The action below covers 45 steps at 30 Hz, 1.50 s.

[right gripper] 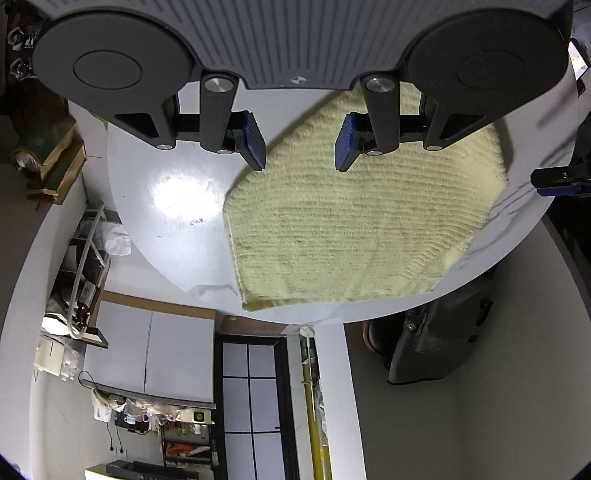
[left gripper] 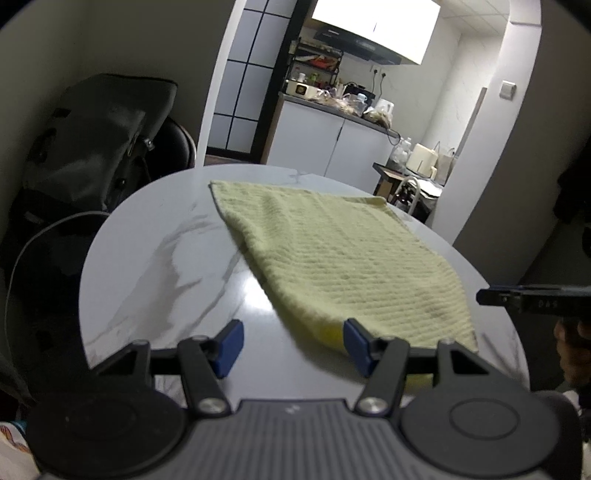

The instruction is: Fold towel

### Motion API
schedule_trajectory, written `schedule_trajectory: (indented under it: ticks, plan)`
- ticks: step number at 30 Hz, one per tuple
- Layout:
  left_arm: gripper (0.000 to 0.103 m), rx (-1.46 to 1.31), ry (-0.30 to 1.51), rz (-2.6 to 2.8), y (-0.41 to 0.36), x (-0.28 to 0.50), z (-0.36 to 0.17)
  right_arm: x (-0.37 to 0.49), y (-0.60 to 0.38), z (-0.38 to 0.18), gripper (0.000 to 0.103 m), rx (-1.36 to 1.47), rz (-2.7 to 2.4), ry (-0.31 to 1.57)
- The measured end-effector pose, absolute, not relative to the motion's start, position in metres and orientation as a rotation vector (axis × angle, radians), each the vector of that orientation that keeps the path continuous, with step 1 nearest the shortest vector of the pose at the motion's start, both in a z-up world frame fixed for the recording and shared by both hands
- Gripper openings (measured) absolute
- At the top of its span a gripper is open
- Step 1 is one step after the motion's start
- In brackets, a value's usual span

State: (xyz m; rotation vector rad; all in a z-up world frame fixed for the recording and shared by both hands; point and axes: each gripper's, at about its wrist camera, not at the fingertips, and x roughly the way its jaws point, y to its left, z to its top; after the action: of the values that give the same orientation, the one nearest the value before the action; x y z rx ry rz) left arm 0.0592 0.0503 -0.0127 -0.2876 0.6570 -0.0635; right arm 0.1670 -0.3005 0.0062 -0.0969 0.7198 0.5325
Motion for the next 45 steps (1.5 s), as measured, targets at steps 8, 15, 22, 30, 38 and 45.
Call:
schedule_trajectory:
  ticks: [8, 15, 22, 30, 38, 45]
  plan:
    - [0.063, -0.285, 0.684, -0.118, 0.042, 0.065, -0.018, 0.159, -0.307, 0.005, 0.046, -0.09, 0.535, 0.749]
    - [0.063, -0.251, 0.7, -0.12, 0.026, 0.076, -0.025, 0.165, -0.296, -0.007, 0.046, -0.121, 0.542, 0.785]
    - [0.065, -0.126, 0.724, -0.117, 0.004, 0.088, -0.024, 0.169, -0.286, -0.02, 0.046, -0.162, 0.534, 0.8]
    - [0.029, -0.087, 0.72, -0.114, -0.006, 0.094, -0.026, 0.168, -0.283, -0.019, 0.025, -0.182, 0.577, 0.782]
    - [0.006, -0.168, 0.732, -0.133, 0.013, 0.093, -0.026, 0.17, -0.283, -0.009, 0.005, -0.179, 0.578, 0.75]
    - [0.006, -0.181, 0.706, -0.122, 0.027, 0.084, -0.011, 0.167, -0.288, 0.013, 0.005, -0.183, 0.565, 0.697]
